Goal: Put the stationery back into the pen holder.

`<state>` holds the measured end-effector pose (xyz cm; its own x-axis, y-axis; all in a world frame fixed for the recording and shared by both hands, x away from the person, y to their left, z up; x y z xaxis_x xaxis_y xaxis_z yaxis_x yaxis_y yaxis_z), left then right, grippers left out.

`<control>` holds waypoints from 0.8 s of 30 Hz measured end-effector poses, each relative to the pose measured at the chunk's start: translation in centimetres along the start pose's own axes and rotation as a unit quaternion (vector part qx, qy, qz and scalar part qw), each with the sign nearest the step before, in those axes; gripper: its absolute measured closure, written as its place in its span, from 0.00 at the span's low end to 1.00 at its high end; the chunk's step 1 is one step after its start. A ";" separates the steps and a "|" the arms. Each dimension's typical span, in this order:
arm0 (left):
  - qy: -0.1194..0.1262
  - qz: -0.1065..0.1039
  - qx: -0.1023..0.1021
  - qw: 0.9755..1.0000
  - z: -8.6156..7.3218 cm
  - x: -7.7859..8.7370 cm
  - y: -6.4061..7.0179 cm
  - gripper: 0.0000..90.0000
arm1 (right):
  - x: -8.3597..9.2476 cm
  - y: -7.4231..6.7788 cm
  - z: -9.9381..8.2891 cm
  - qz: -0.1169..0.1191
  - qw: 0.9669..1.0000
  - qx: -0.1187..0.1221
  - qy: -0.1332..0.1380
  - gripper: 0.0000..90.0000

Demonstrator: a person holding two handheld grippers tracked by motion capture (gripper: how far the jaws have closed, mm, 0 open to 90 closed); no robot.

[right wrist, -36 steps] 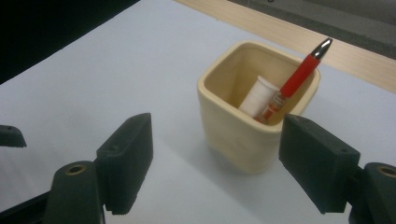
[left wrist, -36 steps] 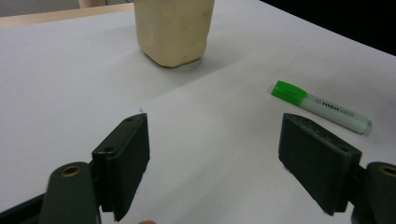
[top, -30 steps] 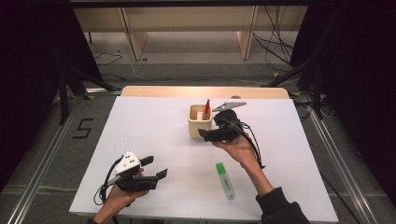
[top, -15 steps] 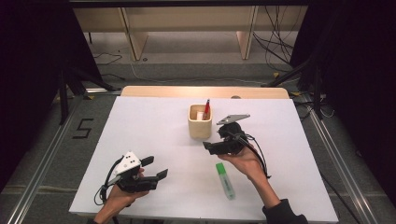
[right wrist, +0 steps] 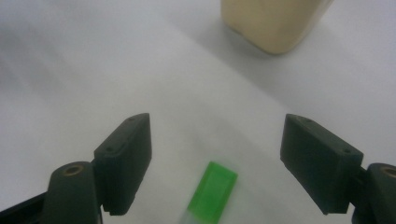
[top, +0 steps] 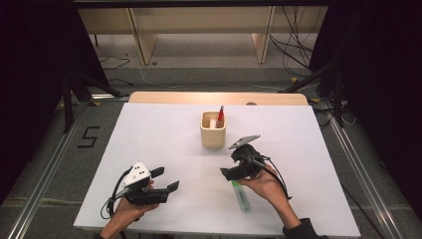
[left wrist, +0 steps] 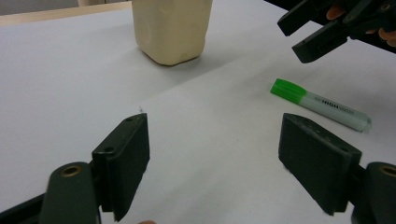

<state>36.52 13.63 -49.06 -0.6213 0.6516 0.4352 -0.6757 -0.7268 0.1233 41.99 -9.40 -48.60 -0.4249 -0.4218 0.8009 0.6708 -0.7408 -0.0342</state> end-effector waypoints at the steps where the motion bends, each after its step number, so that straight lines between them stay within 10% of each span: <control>1: 0.000 0.000 -0.001 1.000 0.0 0.0 0.0 0.27 | -0.1 -0.2 -0.3 0.003 1.000 -0.001 -0.008 0.28; 24: 0.001 0.000 0.001 1.000 0.0 0.0 -0.1 0.27 | -1.6 -0.6 -5.3 0.013 0.994 0.001 -0.109 0.43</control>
<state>36.58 13.72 -49.04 -0.6221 0.6518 0.4337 -0.6748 -0.7273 0.1251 39.01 -11.04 -53.01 -0.2651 -0.3168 0.9107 0.6814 -0.7298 -0.0555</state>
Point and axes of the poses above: each handheld gripper's, and its own axes: x roughly backward along the jaws, z roughly out of its top, y roughly to its right, the point moved 8 cm from there along -x, roughly forward along the jaws, and after that the axes turned 1 degree about -x, right-handed, at the moved point
